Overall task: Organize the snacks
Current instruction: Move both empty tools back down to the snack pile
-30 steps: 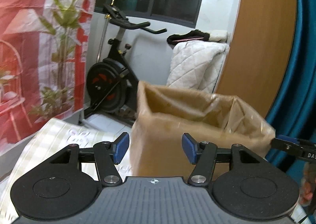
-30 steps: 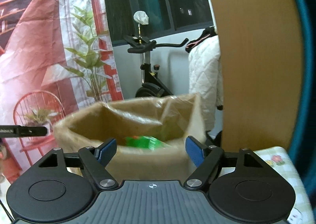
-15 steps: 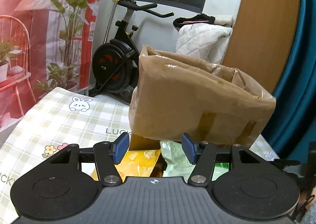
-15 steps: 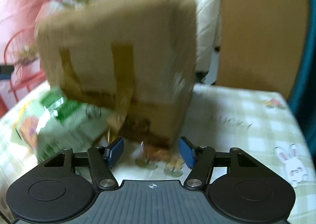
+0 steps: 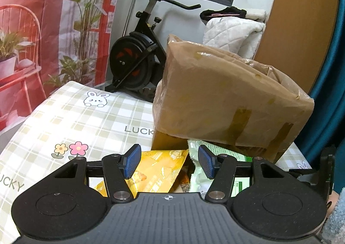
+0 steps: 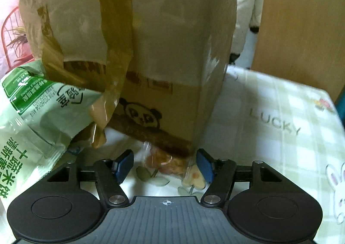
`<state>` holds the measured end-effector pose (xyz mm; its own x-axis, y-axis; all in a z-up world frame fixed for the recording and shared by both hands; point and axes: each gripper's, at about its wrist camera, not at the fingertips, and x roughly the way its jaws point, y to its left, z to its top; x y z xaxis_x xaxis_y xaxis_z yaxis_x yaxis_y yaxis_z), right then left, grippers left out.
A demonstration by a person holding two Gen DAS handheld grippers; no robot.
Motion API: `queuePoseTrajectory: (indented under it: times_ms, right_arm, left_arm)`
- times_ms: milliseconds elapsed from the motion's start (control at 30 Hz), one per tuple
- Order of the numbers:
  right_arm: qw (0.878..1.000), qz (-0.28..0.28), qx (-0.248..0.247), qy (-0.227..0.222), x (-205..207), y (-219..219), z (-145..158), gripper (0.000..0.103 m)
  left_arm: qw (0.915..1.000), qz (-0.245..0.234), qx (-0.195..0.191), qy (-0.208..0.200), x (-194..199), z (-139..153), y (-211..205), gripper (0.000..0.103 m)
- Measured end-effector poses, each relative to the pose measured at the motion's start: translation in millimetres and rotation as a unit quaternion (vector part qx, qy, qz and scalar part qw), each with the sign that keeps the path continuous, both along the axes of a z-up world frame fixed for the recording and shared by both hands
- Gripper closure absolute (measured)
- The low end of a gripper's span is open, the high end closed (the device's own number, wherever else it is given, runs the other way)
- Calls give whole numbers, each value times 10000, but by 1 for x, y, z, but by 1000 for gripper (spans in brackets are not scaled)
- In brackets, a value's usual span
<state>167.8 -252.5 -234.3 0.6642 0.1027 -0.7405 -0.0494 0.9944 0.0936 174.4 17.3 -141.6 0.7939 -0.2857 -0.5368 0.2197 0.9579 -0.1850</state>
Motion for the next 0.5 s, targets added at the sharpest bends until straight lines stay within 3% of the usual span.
queuePoseTrajectory:
  times_ms: [200, 367, 500]
  right_arm:
    - [9990, 145, 371, 182, -25, 12, 5, 46]
    - [9996, 206, -150, -106, -31, 27, 13, 55]
    - [9996, 212, -204, -3, -11, 23, 1, 66]
  left_arm:
    - [9999, 36, -74, 152, 2, -9, 1, 43]
    - [9998, -22, -78, 176, 0, -11, -1, 43]
    - [9998, -67, -74, 162, -3, -12, -1, 43]
